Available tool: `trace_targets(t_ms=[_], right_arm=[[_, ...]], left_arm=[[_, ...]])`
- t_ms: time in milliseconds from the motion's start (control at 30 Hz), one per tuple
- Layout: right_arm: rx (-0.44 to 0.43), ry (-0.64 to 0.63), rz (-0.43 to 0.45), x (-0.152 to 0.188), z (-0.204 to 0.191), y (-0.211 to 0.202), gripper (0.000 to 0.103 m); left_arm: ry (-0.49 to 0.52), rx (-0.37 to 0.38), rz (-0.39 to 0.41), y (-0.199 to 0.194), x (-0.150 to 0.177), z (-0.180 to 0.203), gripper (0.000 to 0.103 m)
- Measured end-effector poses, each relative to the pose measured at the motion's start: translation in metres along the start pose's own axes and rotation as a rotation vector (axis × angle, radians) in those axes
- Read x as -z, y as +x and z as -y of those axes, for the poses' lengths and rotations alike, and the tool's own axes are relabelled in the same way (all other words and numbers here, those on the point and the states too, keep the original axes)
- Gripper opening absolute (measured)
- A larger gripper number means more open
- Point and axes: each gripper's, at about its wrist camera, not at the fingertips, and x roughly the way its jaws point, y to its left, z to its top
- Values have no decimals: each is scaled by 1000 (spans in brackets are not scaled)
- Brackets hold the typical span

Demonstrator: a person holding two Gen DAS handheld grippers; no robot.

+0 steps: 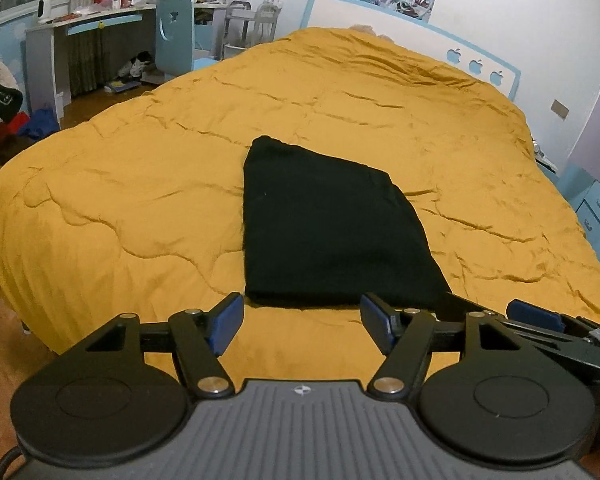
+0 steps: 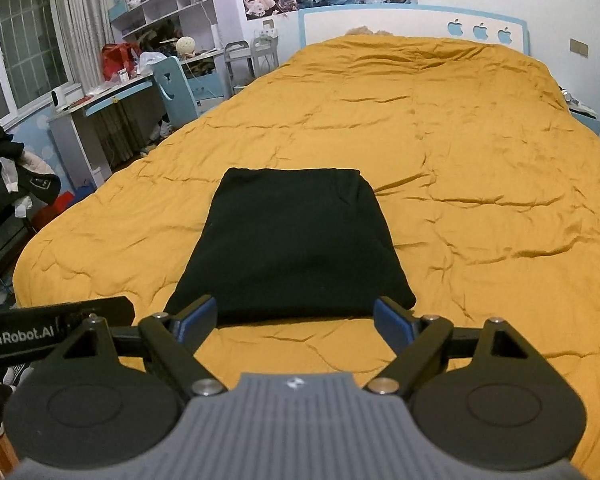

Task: Fold small clothes

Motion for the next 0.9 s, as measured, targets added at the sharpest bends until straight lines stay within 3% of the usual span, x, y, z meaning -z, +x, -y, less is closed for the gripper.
trace_targets(t_ms=[167, 300, 900], right_arm=[[11, 0, -7, 0, 3, 1, 81], [14, 11, -14, 1, 5, 3, 81], [25, 9, -25, 2, 5, 4, 81]], left_arm=[[22, -13, 0, 3, 2, 4, 79], [6, 27, -9, 7, 1, 2, 79], [30, -5, -3, 7, 2, 10, 83]])
